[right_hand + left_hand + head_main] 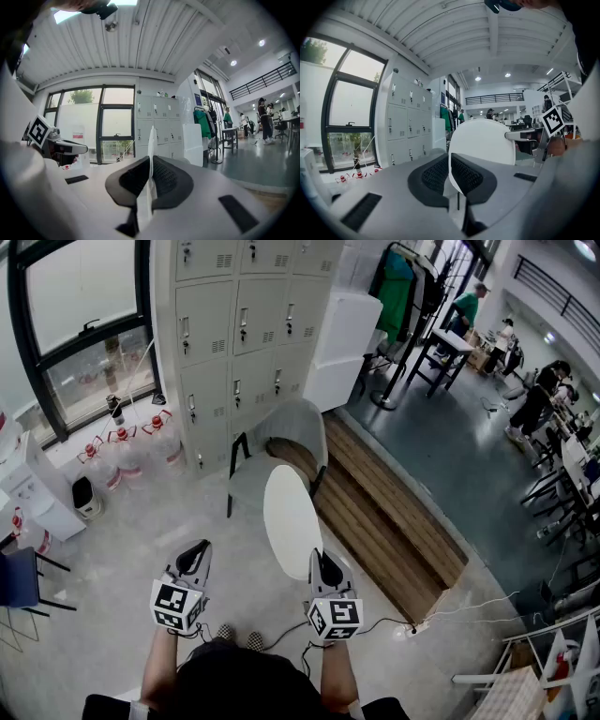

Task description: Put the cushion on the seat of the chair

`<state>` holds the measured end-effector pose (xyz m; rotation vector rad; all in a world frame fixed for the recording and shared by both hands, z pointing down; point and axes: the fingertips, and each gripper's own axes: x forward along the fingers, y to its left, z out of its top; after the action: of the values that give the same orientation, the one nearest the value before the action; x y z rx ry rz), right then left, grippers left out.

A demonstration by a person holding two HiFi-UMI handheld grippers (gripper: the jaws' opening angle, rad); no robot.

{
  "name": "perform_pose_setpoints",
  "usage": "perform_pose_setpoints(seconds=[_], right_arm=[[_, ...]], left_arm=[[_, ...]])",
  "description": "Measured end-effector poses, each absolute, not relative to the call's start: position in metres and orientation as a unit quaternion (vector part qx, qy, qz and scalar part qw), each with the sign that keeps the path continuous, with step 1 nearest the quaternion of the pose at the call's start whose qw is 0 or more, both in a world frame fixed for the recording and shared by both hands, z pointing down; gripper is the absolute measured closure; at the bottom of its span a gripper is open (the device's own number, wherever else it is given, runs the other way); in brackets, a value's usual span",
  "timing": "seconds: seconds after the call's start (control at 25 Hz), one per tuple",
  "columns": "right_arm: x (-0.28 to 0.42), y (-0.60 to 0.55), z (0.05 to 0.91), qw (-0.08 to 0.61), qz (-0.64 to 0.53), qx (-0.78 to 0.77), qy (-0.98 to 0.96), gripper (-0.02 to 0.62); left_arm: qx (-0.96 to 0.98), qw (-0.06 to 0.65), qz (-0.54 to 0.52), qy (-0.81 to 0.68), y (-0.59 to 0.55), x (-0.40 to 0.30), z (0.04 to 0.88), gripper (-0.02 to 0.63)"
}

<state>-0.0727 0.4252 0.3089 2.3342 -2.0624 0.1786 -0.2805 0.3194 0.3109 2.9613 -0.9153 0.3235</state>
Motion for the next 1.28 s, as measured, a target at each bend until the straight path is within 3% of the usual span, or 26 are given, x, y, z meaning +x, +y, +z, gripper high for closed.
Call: perform_pose_setpoints(seconds=[1.28], right_arm=[[-0.033, 0.395, 0.315, 0.017, 0.058, 0.741, -0.668, 0.557]], left_arm=[[0.950, 0.033, 0.115, -0.287, 0.300, -0.237, 0.335, 0.578]])
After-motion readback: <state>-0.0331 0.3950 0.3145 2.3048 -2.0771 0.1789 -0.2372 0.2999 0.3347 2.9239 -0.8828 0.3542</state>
